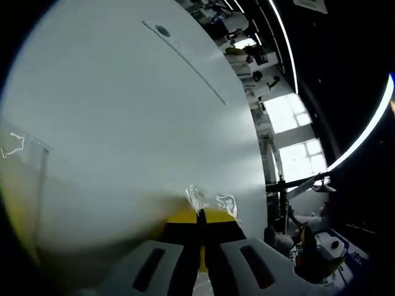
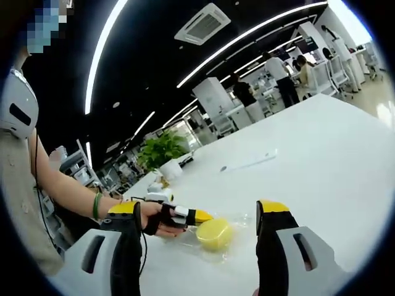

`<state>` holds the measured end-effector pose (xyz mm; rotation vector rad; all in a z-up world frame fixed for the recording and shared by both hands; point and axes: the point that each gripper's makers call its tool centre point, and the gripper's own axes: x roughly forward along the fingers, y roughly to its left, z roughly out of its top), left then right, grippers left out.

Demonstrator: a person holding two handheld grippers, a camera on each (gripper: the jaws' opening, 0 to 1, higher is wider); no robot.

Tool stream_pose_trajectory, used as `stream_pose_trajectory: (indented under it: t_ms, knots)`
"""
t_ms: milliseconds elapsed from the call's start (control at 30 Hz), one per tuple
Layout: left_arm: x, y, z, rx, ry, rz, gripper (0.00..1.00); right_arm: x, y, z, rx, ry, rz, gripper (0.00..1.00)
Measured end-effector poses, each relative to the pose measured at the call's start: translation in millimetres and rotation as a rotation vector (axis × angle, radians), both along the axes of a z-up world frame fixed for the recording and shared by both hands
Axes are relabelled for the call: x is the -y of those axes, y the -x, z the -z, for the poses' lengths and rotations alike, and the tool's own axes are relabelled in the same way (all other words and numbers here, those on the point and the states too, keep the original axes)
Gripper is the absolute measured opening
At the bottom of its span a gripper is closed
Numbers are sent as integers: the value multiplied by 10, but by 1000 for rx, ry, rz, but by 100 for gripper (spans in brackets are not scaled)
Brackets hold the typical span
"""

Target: Compare the silicone blocks by pressing each to a similar depth, holding the contact briefly, and releasing to observe deformation and rebound differences across the visible hardness samples.

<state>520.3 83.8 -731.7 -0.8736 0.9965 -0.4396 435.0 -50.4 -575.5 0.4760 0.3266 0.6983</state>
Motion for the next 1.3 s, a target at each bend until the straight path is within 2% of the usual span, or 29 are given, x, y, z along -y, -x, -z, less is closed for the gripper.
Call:
stream_pose_trajectory:
  t_ms: [200, 267, 367, 400, 433, 467, 533, 633, 700, 733, 767, 833, 867, 1300]
  knots:
    - [8, 9, -99, 75, -11, 19, 0, 7, 51, -37, 5, 12, -4, 69]
    - [15, 19, -168, 128, -50, 56, 0, 5, 66, -58, 8, 11, -6, 69]
    - [61, 32, -322, 251, -147, 163, 0, -9, 90, -104, 16, 12, -4, 68]
    - [76, 43, -381, 306, -212, 217, 0, -15, 99, -123, 19, 10, -5, 68]
    - [94, 56, -412, 337, -244, 254, 0, -25, 109, -151, 24, 8, -6, 68]
    - [110, 74, -448, 396, -320, 330, 0, -34, 119, -174, 30, 8, -8, 68]
    - [171, 150, -503, 465, -413, 439, 0, -51, 138, -204, 36, 10, -12, 68]
    - [231, 238, -547, 512, -477, 541, 0, -73, 184, -245, 44, 20, -21, 67]
    - [273, 288, -591, 538, -496, 565, 0, -74, 214, -279, 52, 21, -23, 67]
    - [315, 329, -635, 561, -492, 582, 0, -70, 224, -293, 55, 20, -22, 67]
    - [340, 357, -662, 558, -475, 580, 0, -62, 238, -317, 59, 17, -19, 67]
    - [377, 384, -730, 606, -461, 573, 0, -53, 258, -352, 68, 18, -14, 67]
    - [380, 418, -747, 601, -454, 573, 0, -51, 264, -358, 68, 19, -14, 67]
    - [384, 705, -1109, 714, -481, 599, 0, -74, 433, -512, 100, 27, -12, 66]
